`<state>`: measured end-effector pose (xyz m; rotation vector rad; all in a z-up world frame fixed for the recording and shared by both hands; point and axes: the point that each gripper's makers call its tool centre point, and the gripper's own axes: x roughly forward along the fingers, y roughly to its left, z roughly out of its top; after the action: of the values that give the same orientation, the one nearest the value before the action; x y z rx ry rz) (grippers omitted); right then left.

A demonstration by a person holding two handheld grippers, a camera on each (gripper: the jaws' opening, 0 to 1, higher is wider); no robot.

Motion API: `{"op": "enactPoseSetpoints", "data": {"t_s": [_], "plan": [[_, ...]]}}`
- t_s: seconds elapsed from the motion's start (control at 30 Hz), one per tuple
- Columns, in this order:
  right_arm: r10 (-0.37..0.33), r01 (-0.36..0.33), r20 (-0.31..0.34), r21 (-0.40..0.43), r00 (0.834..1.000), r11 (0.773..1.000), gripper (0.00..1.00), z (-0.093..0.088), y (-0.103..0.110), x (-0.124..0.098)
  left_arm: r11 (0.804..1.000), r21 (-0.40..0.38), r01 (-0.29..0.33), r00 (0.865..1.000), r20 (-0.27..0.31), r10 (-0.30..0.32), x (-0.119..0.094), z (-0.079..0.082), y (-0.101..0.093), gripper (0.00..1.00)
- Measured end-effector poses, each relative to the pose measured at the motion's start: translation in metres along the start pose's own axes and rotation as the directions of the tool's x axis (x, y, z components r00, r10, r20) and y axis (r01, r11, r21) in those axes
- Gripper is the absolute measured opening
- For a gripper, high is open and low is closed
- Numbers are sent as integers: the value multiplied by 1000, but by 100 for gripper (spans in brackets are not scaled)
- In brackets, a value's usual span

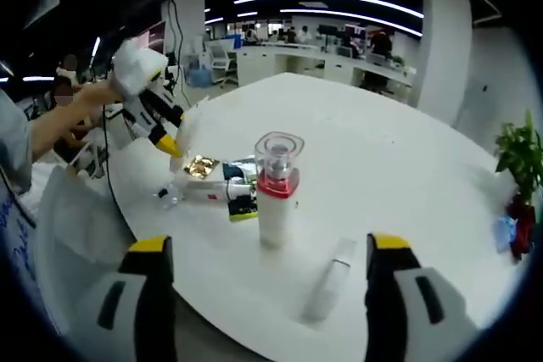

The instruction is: Arrange the skincare products in the storage area until every visible bottle or jar stands upright without overlapping.

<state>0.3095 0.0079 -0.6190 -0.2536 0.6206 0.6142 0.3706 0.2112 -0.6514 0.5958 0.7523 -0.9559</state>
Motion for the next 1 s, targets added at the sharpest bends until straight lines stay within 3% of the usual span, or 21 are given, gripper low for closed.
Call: {"op": "enactPoseSetpoints", "data": {"t_s": [0.27, 0.6, 1.0], "plan": [[8, -8, 13, -1, 1000, 1000, 93, 4, 4, -4, 999, 45, 18, 998, 63, -21, -10, 29, -17, 28], [18, -18, 44, 1, 999, 1000, 86, 11, 7, -8, 993, 64, 102, 983, 147, -110, -4, 59, -51, 28], [65, -65, 75, 2, 995, 998, 73, 15, 19, -11, 988, 75, 133, 978, 153, -143, 19, 67, -79, 28]]}}
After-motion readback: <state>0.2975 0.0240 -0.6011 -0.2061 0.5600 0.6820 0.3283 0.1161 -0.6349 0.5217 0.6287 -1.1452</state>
